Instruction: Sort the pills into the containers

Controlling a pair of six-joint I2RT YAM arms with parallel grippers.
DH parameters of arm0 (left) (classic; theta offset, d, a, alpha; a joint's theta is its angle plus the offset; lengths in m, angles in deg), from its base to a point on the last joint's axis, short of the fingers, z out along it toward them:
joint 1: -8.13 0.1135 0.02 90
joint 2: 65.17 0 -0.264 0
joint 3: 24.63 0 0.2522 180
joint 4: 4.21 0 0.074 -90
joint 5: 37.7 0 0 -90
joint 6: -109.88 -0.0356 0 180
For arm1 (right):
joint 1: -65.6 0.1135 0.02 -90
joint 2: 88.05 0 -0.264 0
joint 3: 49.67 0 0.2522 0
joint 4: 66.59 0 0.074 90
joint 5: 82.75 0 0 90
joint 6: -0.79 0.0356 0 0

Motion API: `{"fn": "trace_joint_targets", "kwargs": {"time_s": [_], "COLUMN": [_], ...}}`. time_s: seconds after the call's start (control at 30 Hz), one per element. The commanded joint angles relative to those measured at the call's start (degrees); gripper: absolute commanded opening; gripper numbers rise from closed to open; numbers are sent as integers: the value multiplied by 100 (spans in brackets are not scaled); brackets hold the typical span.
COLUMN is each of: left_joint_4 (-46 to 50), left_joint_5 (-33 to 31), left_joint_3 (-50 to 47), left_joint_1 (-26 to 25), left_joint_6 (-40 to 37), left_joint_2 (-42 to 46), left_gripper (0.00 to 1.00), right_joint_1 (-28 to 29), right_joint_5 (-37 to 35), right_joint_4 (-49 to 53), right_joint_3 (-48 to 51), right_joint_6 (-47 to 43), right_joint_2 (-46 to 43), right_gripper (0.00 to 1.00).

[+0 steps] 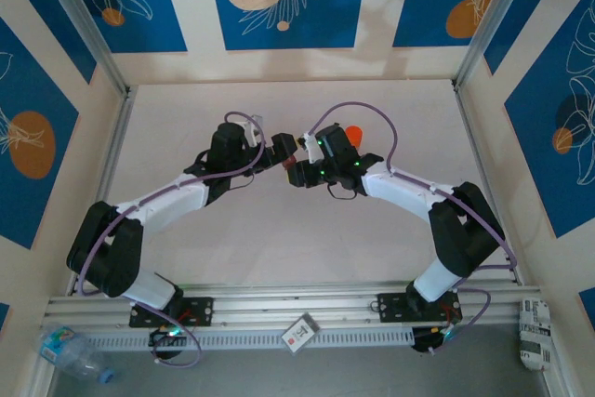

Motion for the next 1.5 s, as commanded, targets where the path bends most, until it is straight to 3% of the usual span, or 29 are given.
{"fn": "trace_joint_targets", "kwargs": {"time_s": [0.0,0.53,1.03,1.47], "left_joint_4": [-433,-1518,-1377,-315], "left_joint_5": [64,-130,-317,-683], "left_joint_3": [216,-108,-118,-92], "left_joint_1": [-163,-168,-164,-168], "left_joint_6": [50,497,499,523], "left_joint_2": [83,192,197,277], "left_gripper": [100,100,100,100], "right_joint_1": [47,28,-96,-279], "right_joint_5": [103,188,296,417], "right_joint_4": [-11,-144,-212,-260], "right_joint_3": [101,210,253,227], "right_joint_6": [-9,147,272,368], "right_joint_2": [-43,-69,-77,-227], "right_gripper": [25,25,26,26]}}
